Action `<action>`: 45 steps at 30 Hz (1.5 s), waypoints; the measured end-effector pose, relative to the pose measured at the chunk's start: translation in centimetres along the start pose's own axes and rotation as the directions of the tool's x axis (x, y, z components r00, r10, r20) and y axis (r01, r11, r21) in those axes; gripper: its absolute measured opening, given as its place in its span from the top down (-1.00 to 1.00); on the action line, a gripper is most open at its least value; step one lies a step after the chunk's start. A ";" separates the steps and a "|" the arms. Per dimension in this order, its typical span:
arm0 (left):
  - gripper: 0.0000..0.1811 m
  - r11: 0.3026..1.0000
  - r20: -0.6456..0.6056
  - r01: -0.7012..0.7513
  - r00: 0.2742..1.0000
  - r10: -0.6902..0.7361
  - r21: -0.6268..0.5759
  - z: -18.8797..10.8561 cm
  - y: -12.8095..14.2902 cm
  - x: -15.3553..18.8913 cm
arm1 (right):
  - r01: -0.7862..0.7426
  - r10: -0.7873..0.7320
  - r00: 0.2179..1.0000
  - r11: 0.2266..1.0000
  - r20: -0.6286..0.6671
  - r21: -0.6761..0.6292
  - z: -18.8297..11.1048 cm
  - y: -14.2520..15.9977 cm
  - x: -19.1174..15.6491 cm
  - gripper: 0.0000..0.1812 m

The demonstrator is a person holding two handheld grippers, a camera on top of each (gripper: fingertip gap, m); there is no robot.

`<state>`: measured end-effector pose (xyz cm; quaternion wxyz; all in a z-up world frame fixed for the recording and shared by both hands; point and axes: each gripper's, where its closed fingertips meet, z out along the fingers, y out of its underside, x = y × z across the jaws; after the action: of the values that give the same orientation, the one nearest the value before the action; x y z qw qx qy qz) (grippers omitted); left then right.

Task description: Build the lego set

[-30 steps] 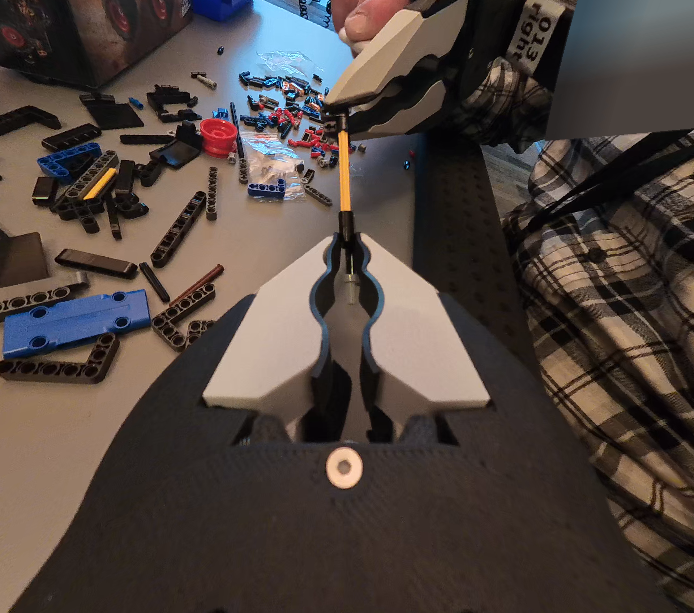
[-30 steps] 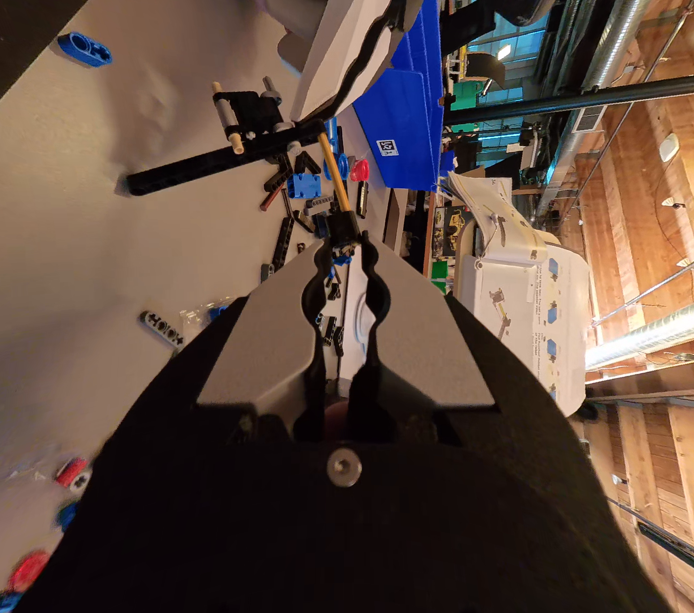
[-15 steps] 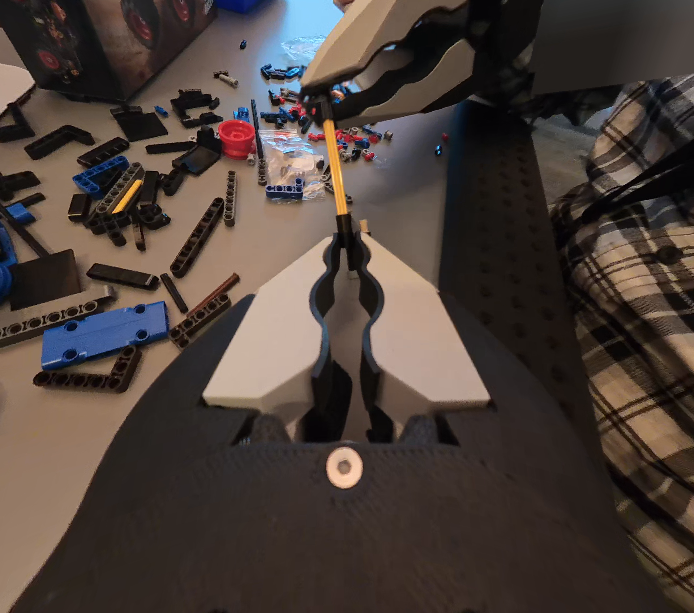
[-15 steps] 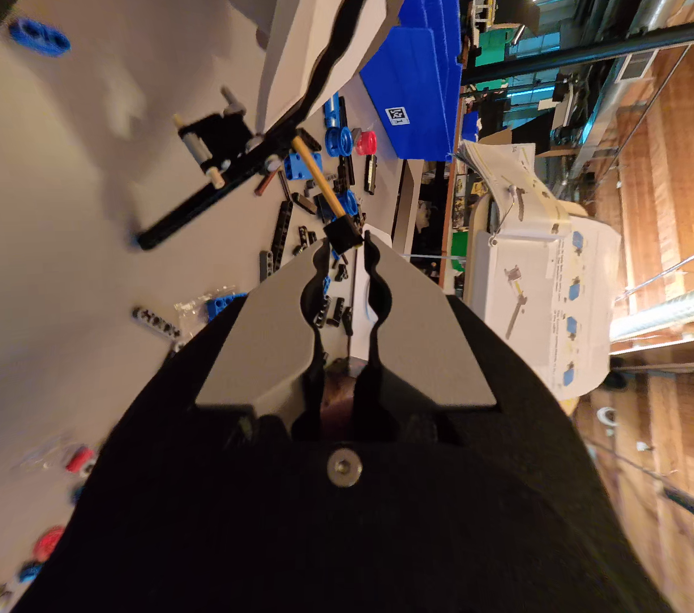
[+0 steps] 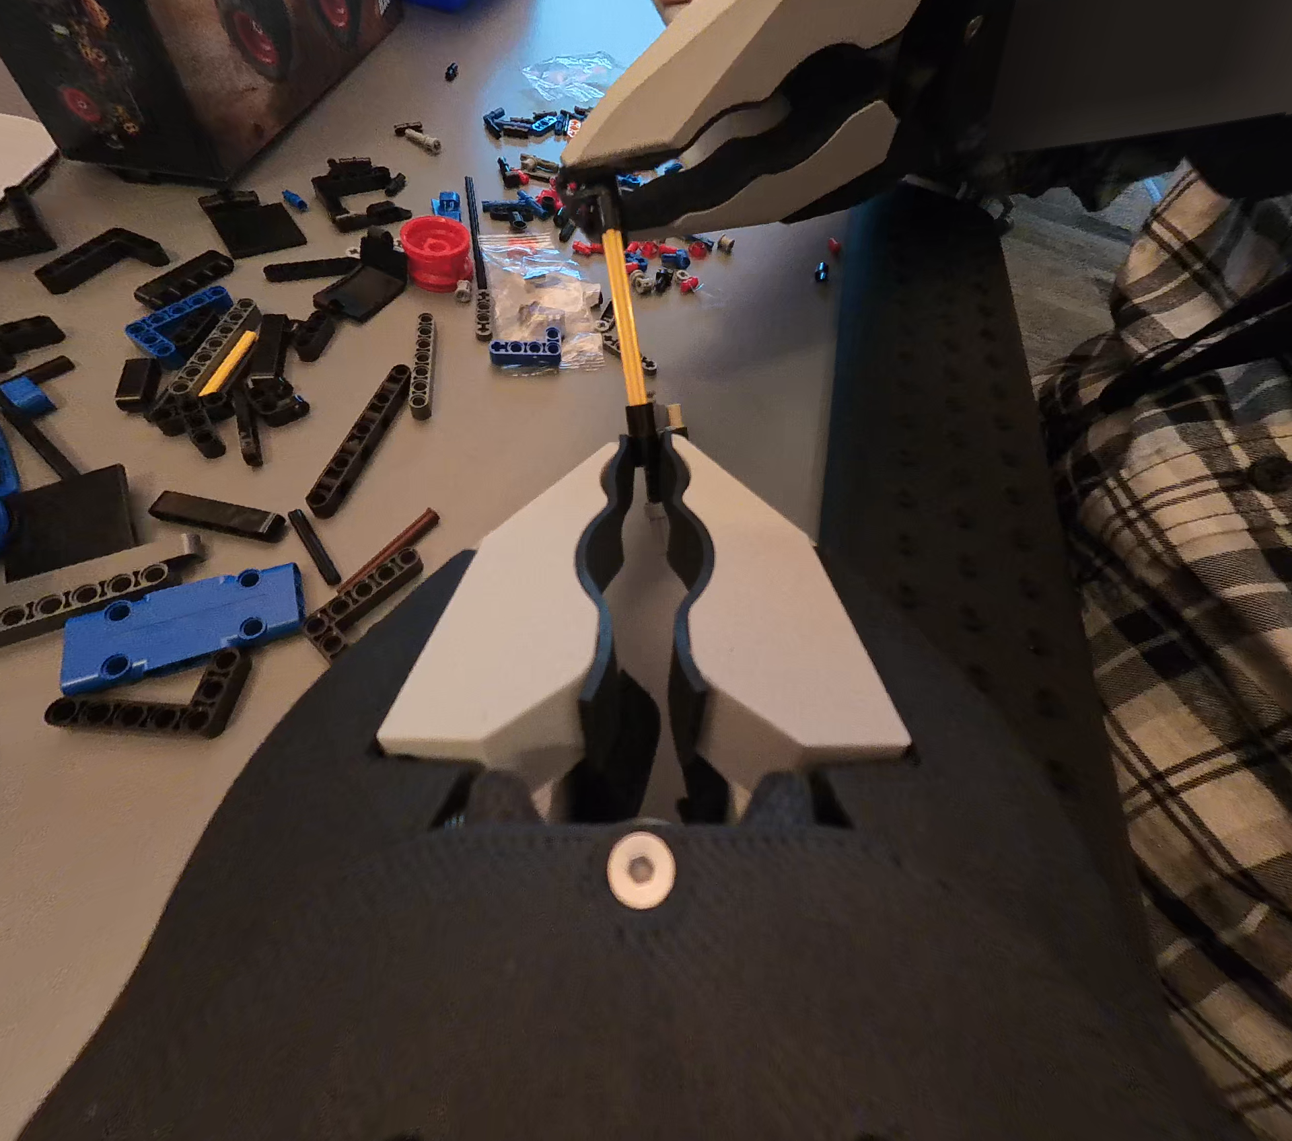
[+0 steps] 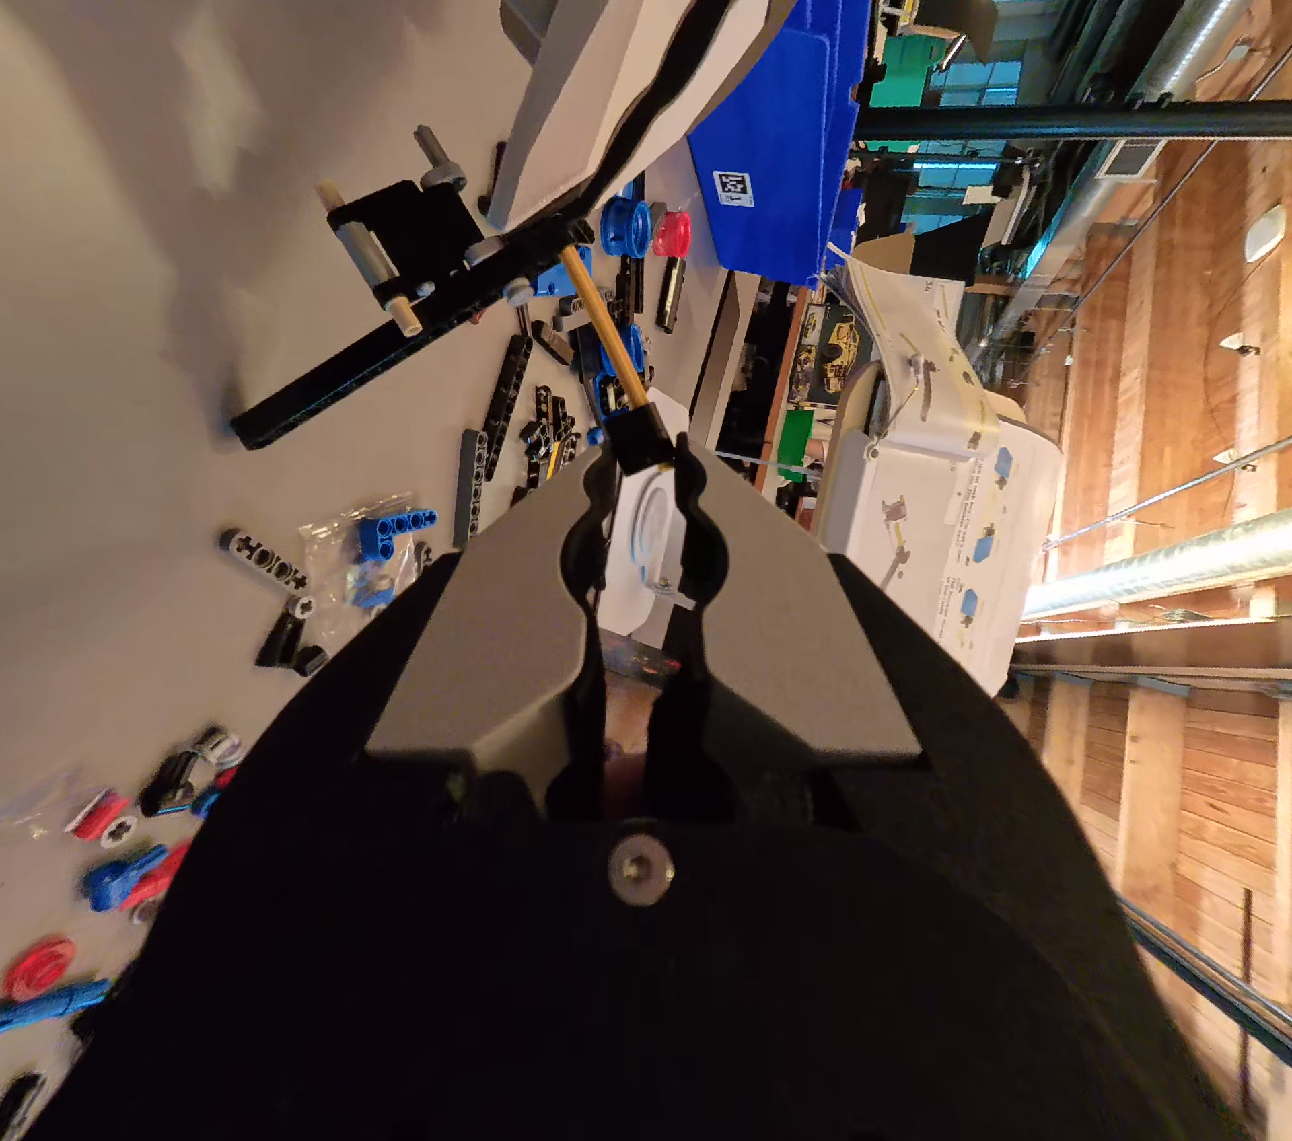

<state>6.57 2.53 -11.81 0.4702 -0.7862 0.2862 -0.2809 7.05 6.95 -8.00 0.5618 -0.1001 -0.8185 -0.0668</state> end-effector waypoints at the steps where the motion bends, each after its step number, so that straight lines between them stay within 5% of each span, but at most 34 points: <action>1: 0.96 1.000 -0.001 0.006 1.000 -0.006 -0.004 0.1 0.1 -0.1 | 0.012 -0.012 1.000 1.000 -0.002 -0.004 0.0 0.0 0.0 0.85; 14: 0.97 0.998 0.016 0.031 0.999 -0.030 -0.054 0.7 1.0 -0.6 | 0.049 -0.049 0.999 0.999 0.001 -0.013 0.4 -0.5 -0.2 0.85; 19: 0.94 1.000 0.048 0.013 0.999 -0.012 -0.019 0.3 0.5 -1.4 | -0.180 0.176 0.982 0.982 0.075 0.053 0.1 -0.4 0.5 0.78; 27: 0.94 0.998 0.060 -0.052 0.997 0.054 -0.024 0.5 0.4 -1.0 | -0.627 0.572 0.761 0.771 0.305 0.117 -0.5 -0.3 0.5 0.71; 33: 0.94 0.997 0.062 -0.076 0.995 0.077 -0.014 0.5 0.1 -0.8 | -0.796 0.686 0.577 0.593 0.444 0.119 -1.3 -0.5 0.9 0.73; 37: 0.94 0.991 0.072 -0.128 0.989 0.130 -0.037 0.9 0.1 -0.5 | -0.835 0.690 0.496 0.545 0.527 0.072 -1.2 -0.9 0.7 0.80; 45: 0.94 0.986 0.092 -0.160 0.982 0.164 -0.052 1.0 0.2 -0.4 | -0.838 0.660 0.467 0.543 0.588 0.057 -1.6 -1.7 0.7 0.84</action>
<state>6.93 3.33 -12.49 0.4872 -0.7831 0.3324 -0.1972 7.81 5.01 -6.76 0.3063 -0.3702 -0.7992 0.3611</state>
